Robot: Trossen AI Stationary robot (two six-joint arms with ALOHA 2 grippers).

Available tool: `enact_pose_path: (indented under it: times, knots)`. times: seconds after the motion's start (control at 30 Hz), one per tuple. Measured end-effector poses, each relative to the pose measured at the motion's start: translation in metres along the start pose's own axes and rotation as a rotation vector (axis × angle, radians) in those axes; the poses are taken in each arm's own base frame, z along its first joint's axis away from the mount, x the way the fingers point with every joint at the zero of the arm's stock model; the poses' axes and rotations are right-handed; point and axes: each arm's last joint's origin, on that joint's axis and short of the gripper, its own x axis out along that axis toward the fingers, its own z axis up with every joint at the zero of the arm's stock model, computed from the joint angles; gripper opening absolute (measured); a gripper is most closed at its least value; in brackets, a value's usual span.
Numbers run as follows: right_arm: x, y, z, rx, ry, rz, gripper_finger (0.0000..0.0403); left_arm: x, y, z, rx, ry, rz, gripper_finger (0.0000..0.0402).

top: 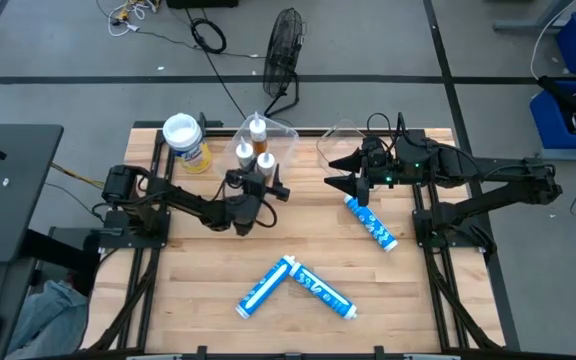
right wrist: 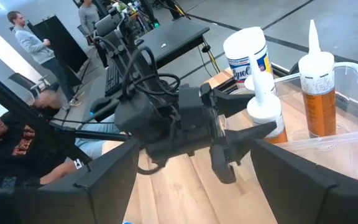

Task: Pick & place silicon tubes, Sealant and Lysol wipes
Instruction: Put the orange sealant into the left transparent bin, then put the top blue sealant into the right transparent bin

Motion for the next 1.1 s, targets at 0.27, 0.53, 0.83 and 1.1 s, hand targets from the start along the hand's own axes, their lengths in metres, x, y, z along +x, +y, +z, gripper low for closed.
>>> enact_pose_path:
  times: [0.27, 0.53, 0.83, 1.1]
  knots:
    - [0.000, 0.000, 0.000, -0.004, 0.000, 0.000, 0.0313, 0.002, 0.003, 0.016, 0.040, -0.043, 0.014, 0.0312]
    - [0.000, 0.000, 0.000, -0.004, 0.000, 0.000, 0.0313, 0.002, 0.009, 0.029, 0.056, -0.056, 0.024, 0.0312]
    - [0.000, 0.000, 0.000, -0.023, -0.001, 0.000, 0.0313, -0.002, 0.018, 0.052, 0.044, -0.082, 0.000, 0.0312]
    - [-0.004, -0.002, -0.002, -0.044, 0.021, -0.044, 0.0313, -0.029, 0.035, 0.110, 0.068, -0.147, -0.080, 0.0312]
